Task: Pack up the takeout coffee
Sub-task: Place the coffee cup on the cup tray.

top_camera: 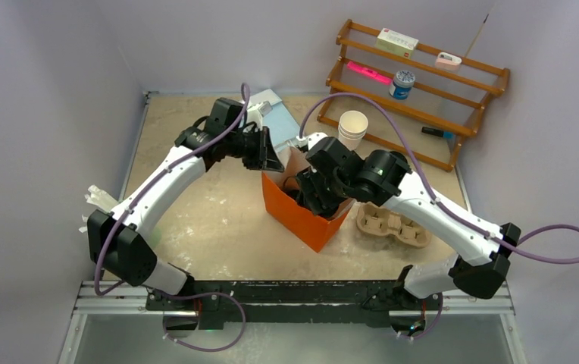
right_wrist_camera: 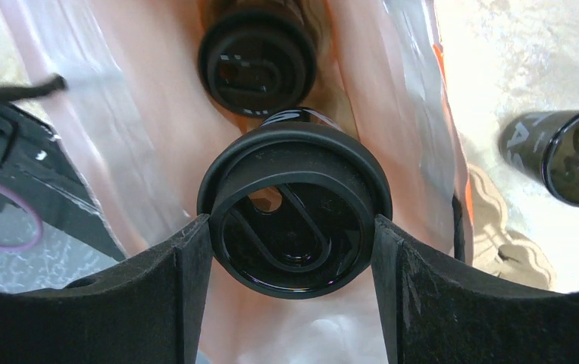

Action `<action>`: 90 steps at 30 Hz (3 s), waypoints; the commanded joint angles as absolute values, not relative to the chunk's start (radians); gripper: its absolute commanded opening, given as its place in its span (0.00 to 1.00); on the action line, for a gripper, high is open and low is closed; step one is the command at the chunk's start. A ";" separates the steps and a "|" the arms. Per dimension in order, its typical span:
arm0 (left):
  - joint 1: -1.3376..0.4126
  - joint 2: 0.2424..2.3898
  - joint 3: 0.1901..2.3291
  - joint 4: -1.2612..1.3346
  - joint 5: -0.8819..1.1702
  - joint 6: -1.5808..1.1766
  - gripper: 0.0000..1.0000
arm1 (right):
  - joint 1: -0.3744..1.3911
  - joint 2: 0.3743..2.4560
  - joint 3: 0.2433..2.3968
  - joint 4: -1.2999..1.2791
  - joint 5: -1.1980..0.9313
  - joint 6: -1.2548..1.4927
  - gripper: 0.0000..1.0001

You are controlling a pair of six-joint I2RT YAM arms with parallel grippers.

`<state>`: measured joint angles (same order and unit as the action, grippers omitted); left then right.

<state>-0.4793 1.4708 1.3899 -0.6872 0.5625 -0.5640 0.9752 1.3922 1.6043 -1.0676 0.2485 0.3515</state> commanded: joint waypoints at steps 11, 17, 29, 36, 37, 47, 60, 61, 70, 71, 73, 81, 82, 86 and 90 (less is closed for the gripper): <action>-0.483 1.585 1.624 -0.679 0.575 -0.321 0.00 | 0.976 1.395 1.503 -0.996 0.289 0.339 0.00; -0.486 1.581 1.591 -0.534 0.628 -0.291 0.00 | 0.977 1.409 1.458 -0.917 0.286 0.325 0.00; -0.488 1.614 1.547 -0.376 0.785 -0.291 0.00 | 0.977 1.404 1.421 -0.720 0.439 0.311 0.00; -0.487 1.682 1.580 -0.384 0.843 -0.304 0.00 | 0.960 1.466 1.459 -0.703 0.455 0.302 0.00; -0.487 1.692 1.588 -0.394 0.844 -0.303 0.00 | 0.953 1.471 1.463 -0.717 0.432 0.297 0.00; -0.484 1.739 1.658 -0.475 0.851 -0.313 0.00 | 0.919 1.491 1.451 -0.890 0.401 0.309 0.00; -0.484 1.701 1.657 -0.652 0.865 -0.341 0.00 | 0.913 1.454 1.485 -0.901 0.294 0.284 0.00; -0.484 1.693 1.649 -0.653 0.863 -0.345 0.00 | 0.914 1.454 1.482 -0.910 0.287 0.284 0.00; -0.488 1.655 1.593 -0.678 0.853 -0.376 0.00 | 0.914 1.456 1.417 -0.941 0.292 0.285 0.00; -0.488 1.649 1.592 -0.680 0.839 -0.376 0.00 | 0.914 1.452 1.409 -0.942 0.282 0.286 0.00; -0.489 1.640 1.593 -0.680 0.822 -0.374 0.00 | 0.914 1.443 1.385 -0.941 0.257 0.290 0.00; -0.489 1.643 1.600 -0.696 0.814 -0.357 0.00 | 0.914 1.441 1.324 -0.922 0.223 0.298 0.00; -0.489 1.644 1.600 -0.696 0.814 -0.354 0.00 | 0.914 1.443 1.322 -0.921 0.215 0.301 0.00; -0.489 1.640 1.585 -0.689 0.812 -0.343 0.00 | 0.914 1.447 1.302 -0.915 0.189 0.308 0.00; -0.489 1.637 1.581 -0.671 0.813 -0.344 0.00 | 0.914 1.460 1.293 -0.902 0.187 0.310 0.00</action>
